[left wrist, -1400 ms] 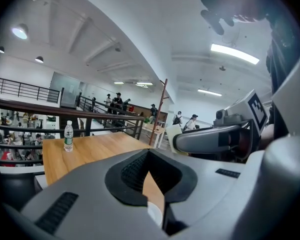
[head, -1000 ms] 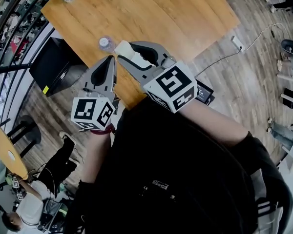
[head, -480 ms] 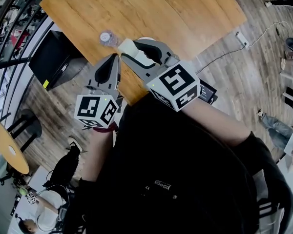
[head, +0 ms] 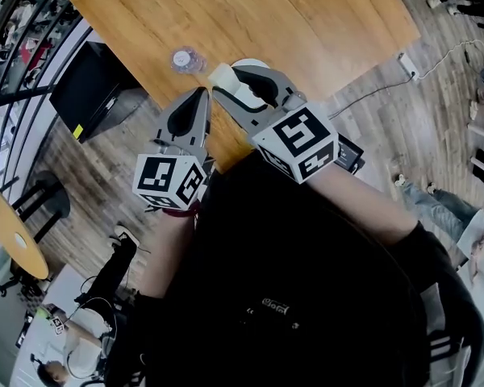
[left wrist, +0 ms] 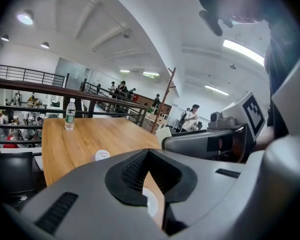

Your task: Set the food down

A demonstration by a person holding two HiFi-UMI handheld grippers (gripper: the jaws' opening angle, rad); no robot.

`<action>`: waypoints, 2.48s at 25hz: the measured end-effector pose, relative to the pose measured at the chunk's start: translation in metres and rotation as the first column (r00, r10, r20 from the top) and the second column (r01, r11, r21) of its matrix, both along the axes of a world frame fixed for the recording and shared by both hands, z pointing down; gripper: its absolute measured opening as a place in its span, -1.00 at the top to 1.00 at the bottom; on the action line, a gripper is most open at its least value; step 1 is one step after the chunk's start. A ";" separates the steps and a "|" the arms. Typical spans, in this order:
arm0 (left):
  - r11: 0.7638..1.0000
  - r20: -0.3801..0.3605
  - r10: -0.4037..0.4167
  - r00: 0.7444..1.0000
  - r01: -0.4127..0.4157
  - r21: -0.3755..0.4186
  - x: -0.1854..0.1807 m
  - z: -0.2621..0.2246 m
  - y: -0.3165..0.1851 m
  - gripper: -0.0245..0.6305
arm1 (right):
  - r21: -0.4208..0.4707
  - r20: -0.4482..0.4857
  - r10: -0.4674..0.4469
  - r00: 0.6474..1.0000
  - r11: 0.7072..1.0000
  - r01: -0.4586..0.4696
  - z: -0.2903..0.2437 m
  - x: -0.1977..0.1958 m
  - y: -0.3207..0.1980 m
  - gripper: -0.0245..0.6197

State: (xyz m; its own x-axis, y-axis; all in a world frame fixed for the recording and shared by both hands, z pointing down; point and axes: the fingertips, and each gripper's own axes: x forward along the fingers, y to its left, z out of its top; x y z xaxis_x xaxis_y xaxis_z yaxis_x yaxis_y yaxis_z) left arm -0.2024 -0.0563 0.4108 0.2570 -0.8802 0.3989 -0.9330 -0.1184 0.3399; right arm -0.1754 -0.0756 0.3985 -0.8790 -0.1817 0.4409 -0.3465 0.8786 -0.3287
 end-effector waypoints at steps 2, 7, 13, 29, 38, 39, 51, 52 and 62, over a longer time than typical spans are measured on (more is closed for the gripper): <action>1.000 -0.007 -0.005 1.000 0.005 -0.007 0.001 0.002 0.000 0.91 | -0.006 -0.008 -0.002 1.000 1.000 0.002 0.005 0.001 -0.001 0.40; 0.999 -0.019 -0.023 1.000 0.022 -0.027 -0.001 0.010 0.003 0.91 | -0.022 -0.043 -0.014 0.999 1.000 0.013 0.026 -0.001 -0.003 0.40; 0.997 -0.026 -0.051 0.998 0.050 -0.051 -0.008 0.016 0.006 0.91 | -0.043 -0.082 -0.035 0.996 0.999 0.032 0.049 -0.008 -0.006 0.40; 0.996 -0.016 -0.054 0.998 0.053 -0.067 -0.020 0.022 0.013 0.91 | -0.064 -0.086 -0.002 0.996 0.998 -0.003 0.058 -0.008 -0.007 0.40; 0.997 -0.032 0.000 0.999 -0.003 -0.074 0.005 0.024 -0.002 0.91 | -0.079 -0.160 0.012 0.987 0.997 -0.025 0.087 0.006 -0.014 0.40; 0.997 -0.031 -0.001 1.000 -0.002 -0.076 0.007 0.024 -0.002 0.91 | -0.076 -0.168 0.011 0.986 0.997 -0.024 0.091 0.006 -0.015 0.40; 0.994 -0.021 -0.005 1.000 0.002 -0.111 0.012 0.030 0.010 0.91 | -0.096 -0.249 0.019 0.968 0.994 -0.045 0.132 0.014 -0.016 0.40; 0.994 -0.020 -0.006 1.000 0.004 -0.113 0.011 0.030 0.011 0.91 | -0.098 -0.254 0.020 0.967 0.994 -0.046 0.135 0.015 -0.015 0.40; 0.991 -0.007 -0.020 1.000 0.019 -0.134 0.012 0.033 0.014 0.91 | -0.115 -0.325 0.010 0.946 0.992 -0.050 0.173 0.023 -0.013 0.40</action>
State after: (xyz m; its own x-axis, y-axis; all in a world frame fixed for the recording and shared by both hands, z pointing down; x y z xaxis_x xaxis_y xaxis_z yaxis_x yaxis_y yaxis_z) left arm -0.1901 -0.0423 0.4436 0.2441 -0.8241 0.5112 -0.9316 -0.0529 0.3595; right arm -0.1529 -0.0890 0.5712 -0.6804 -0.1339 0.7205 -0.4772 0.8271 -0.2970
